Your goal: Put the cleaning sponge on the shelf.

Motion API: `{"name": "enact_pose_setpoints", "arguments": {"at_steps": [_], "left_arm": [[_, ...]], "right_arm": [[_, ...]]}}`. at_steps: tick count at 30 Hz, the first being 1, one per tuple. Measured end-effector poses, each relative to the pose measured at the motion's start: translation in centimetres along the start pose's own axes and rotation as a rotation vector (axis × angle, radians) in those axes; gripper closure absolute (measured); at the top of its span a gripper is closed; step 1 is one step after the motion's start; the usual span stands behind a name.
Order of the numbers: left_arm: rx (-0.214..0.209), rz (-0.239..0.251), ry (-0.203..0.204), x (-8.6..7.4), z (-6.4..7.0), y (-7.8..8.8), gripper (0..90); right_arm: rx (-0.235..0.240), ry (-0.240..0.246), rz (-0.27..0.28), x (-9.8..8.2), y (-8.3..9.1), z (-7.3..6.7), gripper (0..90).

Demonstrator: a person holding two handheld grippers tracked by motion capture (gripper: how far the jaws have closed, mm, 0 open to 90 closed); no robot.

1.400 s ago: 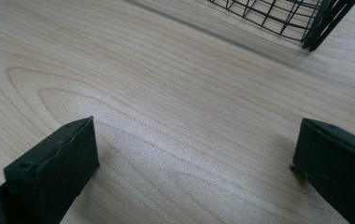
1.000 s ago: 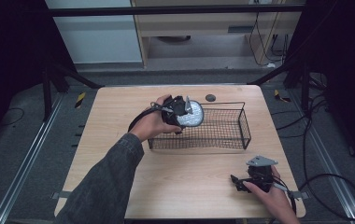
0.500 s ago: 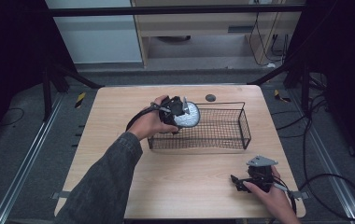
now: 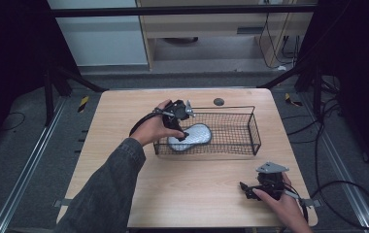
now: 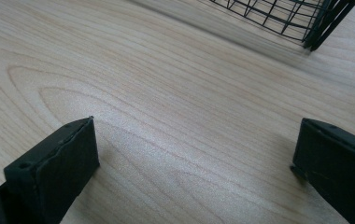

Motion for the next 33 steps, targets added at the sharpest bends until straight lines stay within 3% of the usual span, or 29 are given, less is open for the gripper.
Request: {"name": "enact_pose_setpoints", "arguments": {"at_steps": [3,14,20,33], "left_arm": [[-0.016,0.026,0.017,0.2,0.2,0.4,8.9],[-0.007,0.103,0.053,0.5,1.2,2.2,5.9],[-0.023,0.162,0.112,0.4,2.2,3.3,4.2],[-0.029,0.21,0.149,-0.8,4.7,4.3,3.7]], "right_arm": [[0.0,0.0,0.0,0.0,0.0,0.0,0.3],[0.001,-0.001,0.0,0.0,0.0,0.0,0.3],[-0.001,0.001,0.001,0.0,0.0,0.0,0.3],[0.0,-0.002,0.001,0.0,0.0,0.0,0.3]]}}
Point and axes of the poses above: each handheld gripper's, and its own axes: y roughly backward along the jaws, x roughly out of its top, z roughly to its right, the point moved 8 cm from there along -y, roughly forward along the jaws, and after that the axes turned 9 degrees about y, right-handed, at the moved point
